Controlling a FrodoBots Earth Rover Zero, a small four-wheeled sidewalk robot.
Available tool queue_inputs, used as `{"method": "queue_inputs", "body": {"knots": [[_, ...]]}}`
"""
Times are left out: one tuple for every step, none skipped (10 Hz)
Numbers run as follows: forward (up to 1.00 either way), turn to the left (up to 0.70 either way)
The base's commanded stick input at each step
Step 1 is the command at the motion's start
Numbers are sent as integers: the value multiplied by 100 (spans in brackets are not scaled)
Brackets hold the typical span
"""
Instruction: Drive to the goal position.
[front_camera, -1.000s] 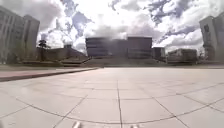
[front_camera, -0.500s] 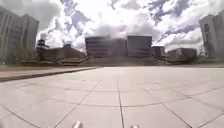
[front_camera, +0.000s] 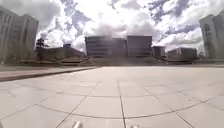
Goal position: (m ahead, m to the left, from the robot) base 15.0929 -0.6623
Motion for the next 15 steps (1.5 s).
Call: {"method": "queue_inputs", "body": {"knots": [[70,0],[70,0],[70,0],[70,0],[70,0],[70,0],[70,0],[70,0],[70,0],[70,0],[70,0],[70,0],[70,0],[70,0],[70,0]]}}
